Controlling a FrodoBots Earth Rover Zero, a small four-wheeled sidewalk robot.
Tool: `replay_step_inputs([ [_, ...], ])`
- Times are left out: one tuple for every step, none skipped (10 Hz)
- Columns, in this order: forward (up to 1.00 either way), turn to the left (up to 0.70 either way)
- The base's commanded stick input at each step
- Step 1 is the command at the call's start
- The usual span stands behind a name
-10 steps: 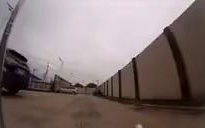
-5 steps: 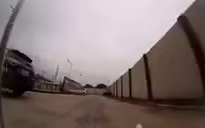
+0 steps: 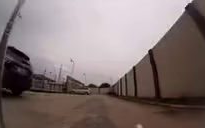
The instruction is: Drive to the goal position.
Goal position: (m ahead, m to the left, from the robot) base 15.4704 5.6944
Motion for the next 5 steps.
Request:
replay_step_inputs([
  [0.98, 0.04],
  [0.98, 0.04],
  [0.98, 0.04],
  [0.98, 0.04],
  [0.98, 0.04],
])
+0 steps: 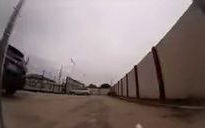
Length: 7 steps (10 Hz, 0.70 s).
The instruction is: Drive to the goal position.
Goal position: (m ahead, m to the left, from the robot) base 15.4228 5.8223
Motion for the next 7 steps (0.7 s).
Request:
replay_step_inputs([
  [0.98, 0.04],
  [0.98, 0.04],
  [0.98, 0.04],
  [0.98, 0.04],
  [0.98, 0.04],
  [0.98, 0.04],
  [0.98, 0.04],
])
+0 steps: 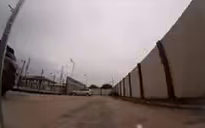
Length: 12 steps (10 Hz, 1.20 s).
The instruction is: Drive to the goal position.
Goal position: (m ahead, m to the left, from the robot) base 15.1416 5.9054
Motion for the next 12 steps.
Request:
replay_step_inputs([
  [0.98, 0.04],
  [0.98, 0.04],
  [0.98, 0.04],
  [0.98, 0.04],
  [0.98, 0.04],
  [0.98, 0.04],
  [0.98, 0.04],
  [0.98, 0.35],
  [0.98, 0.37],
  [0.98, 0.32],
  [0.98, 0.16],
  [0.98, 0.04],
])
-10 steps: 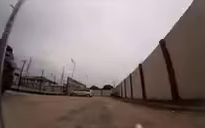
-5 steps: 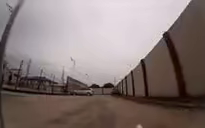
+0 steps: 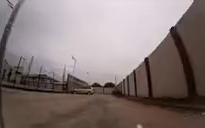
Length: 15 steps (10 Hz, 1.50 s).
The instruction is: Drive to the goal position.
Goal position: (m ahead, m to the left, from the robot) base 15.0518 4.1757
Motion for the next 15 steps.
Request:
replay_step_inputs([
  [0.98, 0.04],
  [0.98, 0.04],
  [0.98, 0.04],
  [0.98, 0.04],
  [0.98, 0.04],
  [0.98, 0.04],
  [0.98, 0.04],
  [0.98, 0.04],
  [0.98, 0.04],
  [0.98, 0.04],
  [0.98, 0.04],
  [0.98, 0.04],
  [0.98, 0.04],
  [0.98, 0.04],
  [0.98, 0.04],
])
